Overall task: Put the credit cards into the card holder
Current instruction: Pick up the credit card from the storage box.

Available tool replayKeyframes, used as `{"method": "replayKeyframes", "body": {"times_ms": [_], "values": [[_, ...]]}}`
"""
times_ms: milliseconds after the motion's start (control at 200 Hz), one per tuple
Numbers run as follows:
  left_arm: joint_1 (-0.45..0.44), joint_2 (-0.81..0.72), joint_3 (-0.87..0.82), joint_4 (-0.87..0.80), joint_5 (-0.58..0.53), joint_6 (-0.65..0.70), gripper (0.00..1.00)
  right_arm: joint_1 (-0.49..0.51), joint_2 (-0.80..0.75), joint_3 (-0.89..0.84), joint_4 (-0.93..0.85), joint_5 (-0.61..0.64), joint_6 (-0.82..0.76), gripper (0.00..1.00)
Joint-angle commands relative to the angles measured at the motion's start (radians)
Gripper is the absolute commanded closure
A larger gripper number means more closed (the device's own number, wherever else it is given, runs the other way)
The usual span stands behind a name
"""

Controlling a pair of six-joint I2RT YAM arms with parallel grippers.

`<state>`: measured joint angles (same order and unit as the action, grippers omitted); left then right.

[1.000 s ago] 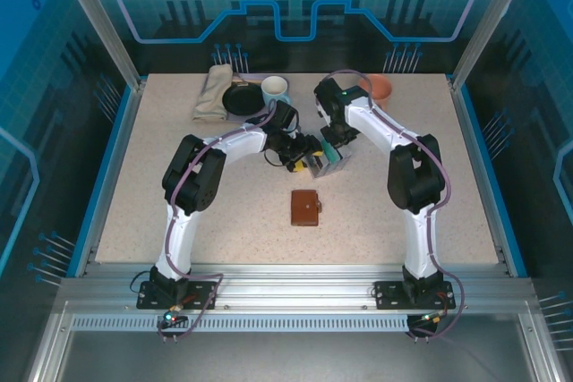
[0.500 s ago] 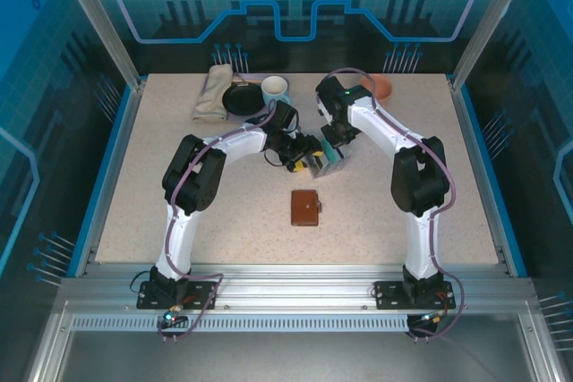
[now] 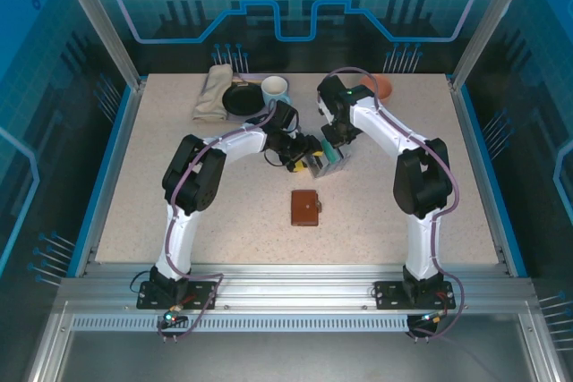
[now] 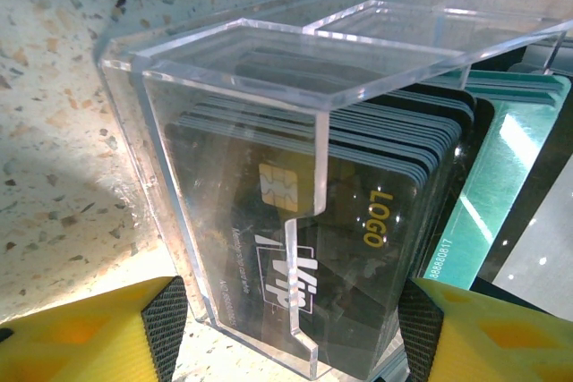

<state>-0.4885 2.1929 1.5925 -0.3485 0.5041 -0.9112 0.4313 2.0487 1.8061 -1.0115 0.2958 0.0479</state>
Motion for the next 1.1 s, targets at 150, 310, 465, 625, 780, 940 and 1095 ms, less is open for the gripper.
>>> {"method": "replayKeyframes", "body": {"times_ms": [150,310,465,625,780,940,1095], "values": [[-0.002,0.032,0.006,-0.056,-0.004,0.002,0.33,-0.012,0.004,-0.001,-0.035,0.046,0.005,0.86],[-0.002,0.033,0.009,-0.056,-0.006,0.003,0.33,-0.017,-0.022,-0.003,-0.030,0.049,0.003,0.88],[-0.001,0.033,0.009,-0.061,-0.007,0.005,0.33,-0.022,-0.034,0.013,-0.057,0.009,0.005,0.88],[-0.002,0.034,0.009,-0.060,-0.007,0.006,0.33,-0.023,-0.060,0.011,-0.063,-0.011,0.007,0.87],[-0.002,0.034,0.011,-0.060,-0.009,0.006,0.33,-0.031,-0.077,0.012,-0.069,-0.060,0.013,0.89],[-0.002,0.029,0.011,-0.054,0.001,0.010,0.33,-0.036,-0.102,0.002,-0.067,-0.138,0.026,0.90],[-0.002,0.009,0.006,-0.037,0.010,0.017,0.31,-0.061,-0.152,-0.020,-0.044,-0.240,0.058,0.90]]}}
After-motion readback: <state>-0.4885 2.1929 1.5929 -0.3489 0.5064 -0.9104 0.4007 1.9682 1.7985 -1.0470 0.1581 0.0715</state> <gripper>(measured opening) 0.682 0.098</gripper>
